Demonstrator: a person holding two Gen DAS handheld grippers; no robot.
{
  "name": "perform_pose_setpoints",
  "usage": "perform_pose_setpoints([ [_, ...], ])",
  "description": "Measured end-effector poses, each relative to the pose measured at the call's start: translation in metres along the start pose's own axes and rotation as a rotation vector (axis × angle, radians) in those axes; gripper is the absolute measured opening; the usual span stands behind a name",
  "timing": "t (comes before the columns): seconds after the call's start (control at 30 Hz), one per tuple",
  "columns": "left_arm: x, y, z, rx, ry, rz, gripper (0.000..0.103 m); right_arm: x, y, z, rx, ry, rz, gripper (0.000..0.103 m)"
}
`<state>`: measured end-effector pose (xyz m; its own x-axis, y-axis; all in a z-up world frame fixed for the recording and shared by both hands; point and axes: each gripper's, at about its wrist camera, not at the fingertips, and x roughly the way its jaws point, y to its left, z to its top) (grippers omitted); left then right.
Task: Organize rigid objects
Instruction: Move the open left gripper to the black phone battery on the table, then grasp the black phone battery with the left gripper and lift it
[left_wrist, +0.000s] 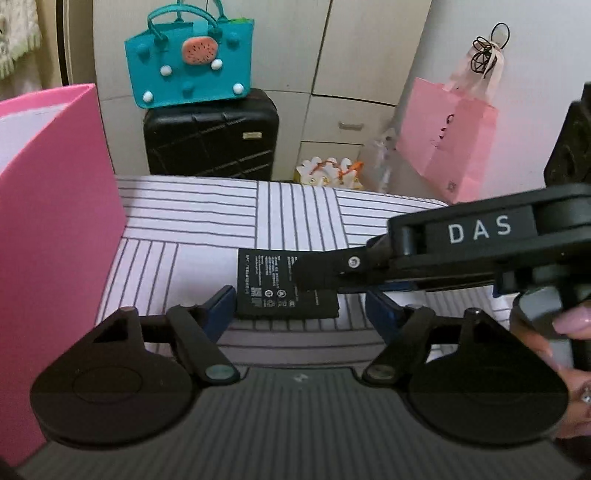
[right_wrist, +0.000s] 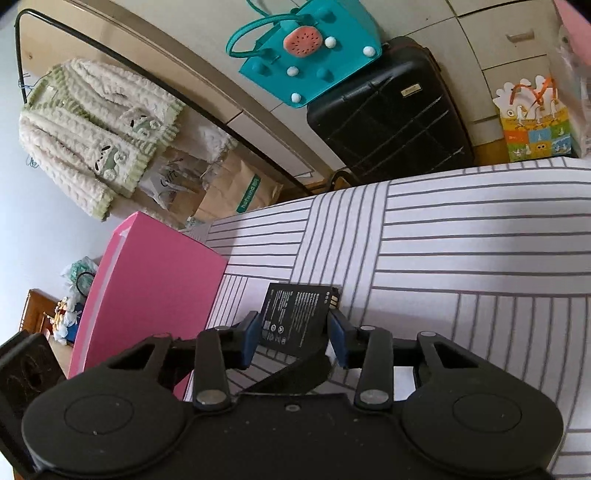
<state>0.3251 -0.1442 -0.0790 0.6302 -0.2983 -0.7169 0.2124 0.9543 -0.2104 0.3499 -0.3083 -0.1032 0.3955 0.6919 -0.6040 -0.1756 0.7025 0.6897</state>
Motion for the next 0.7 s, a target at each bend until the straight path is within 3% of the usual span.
perform_pose_setpoints([
  [0.07,-0.004,0.004,-0.001,-0.03,0.016,-0.037,0.068,-0.004,-0.004,-0.003,0.014,-0.001,0.012,0.047],
  [0.27,-0.019,0.004,-0.014,-0.094,0.1,-0.174,0.068,-0.019,-0.014,-0.015,0.024,-0.019,0.034,0.047],
  [0.4,-0.027,0.009,-0.024,-0.154,0.134,-0.227,0.053,-0.031,-0.022,-0.029,0.031,-0.036,0.064,0.047],
  [0.47,-0.029,0.012,-0.028,-0.177,0.139,-0.231,0.049,-0.036,-0.025,-0.036,0.029,-0.04,0.082,0.047],
  [0.57,-0.03,0.018,-0.032,-0.219,0.14,-0.211,0.033,-0.045,-0.027,-0.047,0.021,-0.064,0.1,0.053],
  [0.63,-0.03,0.022,-0.033,-0.249,0.138,-0.196,0.025,-0.055,-0.02,-0.057,-0.031,-0.131,0.057,0.059],
  [0.7,-0.028,0.024,-0.031,-0.27,0.135,-0.19,0.023,-0.063,-0.004,-0.069,-0.144,-0.189,-0.019,0.066],
])
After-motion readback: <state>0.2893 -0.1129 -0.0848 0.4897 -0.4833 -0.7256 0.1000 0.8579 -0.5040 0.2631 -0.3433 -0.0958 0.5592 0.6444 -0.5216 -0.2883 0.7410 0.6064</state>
